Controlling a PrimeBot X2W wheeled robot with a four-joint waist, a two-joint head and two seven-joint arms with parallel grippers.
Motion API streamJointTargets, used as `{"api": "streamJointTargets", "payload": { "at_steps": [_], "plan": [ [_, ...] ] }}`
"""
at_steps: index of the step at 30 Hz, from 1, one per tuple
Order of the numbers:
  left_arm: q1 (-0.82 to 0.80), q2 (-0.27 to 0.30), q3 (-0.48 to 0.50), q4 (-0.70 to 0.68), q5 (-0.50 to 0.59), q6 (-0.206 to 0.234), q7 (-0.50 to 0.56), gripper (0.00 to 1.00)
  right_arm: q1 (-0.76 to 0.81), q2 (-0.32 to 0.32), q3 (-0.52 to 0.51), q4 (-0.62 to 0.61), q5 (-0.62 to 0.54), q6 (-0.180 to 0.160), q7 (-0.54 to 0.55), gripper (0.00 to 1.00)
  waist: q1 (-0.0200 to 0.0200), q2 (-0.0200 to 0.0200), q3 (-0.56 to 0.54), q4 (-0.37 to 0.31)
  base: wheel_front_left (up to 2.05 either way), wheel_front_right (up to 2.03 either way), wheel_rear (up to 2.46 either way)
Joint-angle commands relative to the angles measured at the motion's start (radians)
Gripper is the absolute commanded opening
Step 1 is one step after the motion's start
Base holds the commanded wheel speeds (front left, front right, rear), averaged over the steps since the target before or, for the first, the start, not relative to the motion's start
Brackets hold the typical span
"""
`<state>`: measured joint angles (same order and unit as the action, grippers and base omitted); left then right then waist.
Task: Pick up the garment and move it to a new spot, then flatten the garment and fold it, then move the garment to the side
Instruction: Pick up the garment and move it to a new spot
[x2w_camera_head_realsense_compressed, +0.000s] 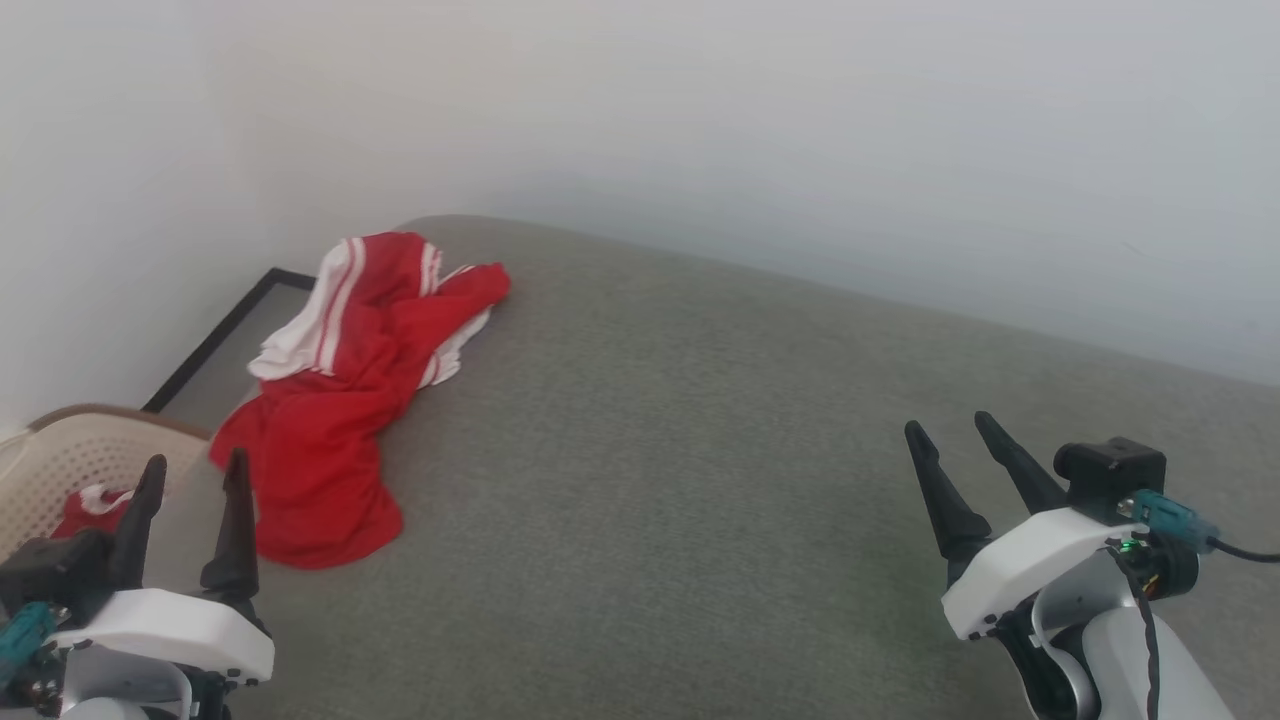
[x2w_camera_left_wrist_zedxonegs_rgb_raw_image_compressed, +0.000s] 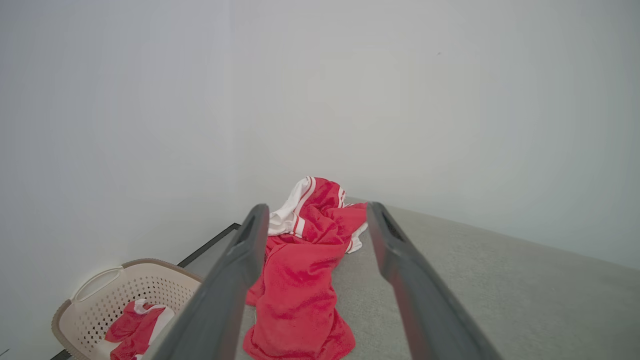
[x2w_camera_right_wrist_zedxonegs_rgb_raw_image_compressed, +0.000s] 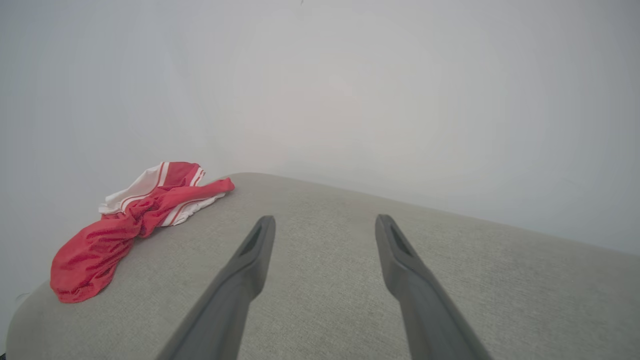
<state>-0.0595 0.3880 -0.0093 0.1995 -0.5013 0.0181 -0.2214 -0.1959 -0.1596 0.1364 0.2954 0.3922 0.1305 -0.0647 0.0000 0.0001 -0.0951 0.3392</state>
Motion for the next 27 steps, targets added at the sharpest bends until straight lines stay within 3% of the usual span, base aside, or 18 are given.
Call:
{"api": "streamJointTargets", "payload": {
  "at_steps": [1, 13, 20, 27],
  "plan": [
    [0.012, 0.005, 0.002, -0.004, -0.006, 0.004, 0.002, 1.00, -0.009, 0.001, 0.002, 0.001, 0.005, 0.000, -0.008, 1.00, 0.0000, -0.0001, -0.002, 0.016, 0.00, 0.00, 0.00],
    [-0.038, 0.020, 0.019, 0.015, -0.030, 0.013, 0.024, 1.00, -0.035, -0.024, 0.006, 0.002, 0.003, 0.000, 0.001, 1.00, 0.0000, -0.0001, 0.050, 0.003, 0.00, 0.00, 0.00],
    [-0.181, 0.047, 0.031, 0.107, -0.058, -0.012, 0.039, 1.00, -0.093, -0.064, -0.008, -0.062, -0.017, 0.000, 0.034, 1.00, 0.0000, -0.0001, 0.177, -0.063, 0.00, 0.00, 0.00],
    [-0.387, 0.102, 0.037, 0.283, -0.090, -0.052, 0.088, 1.00, -0.157, -0.105, -0.043, -0.157, -0.038, 0.000, 0.072, 1.00, 0.0000, -0.0001, 0.325, -0.122, 0.00, 0.00, 0.00]
  ]
}}
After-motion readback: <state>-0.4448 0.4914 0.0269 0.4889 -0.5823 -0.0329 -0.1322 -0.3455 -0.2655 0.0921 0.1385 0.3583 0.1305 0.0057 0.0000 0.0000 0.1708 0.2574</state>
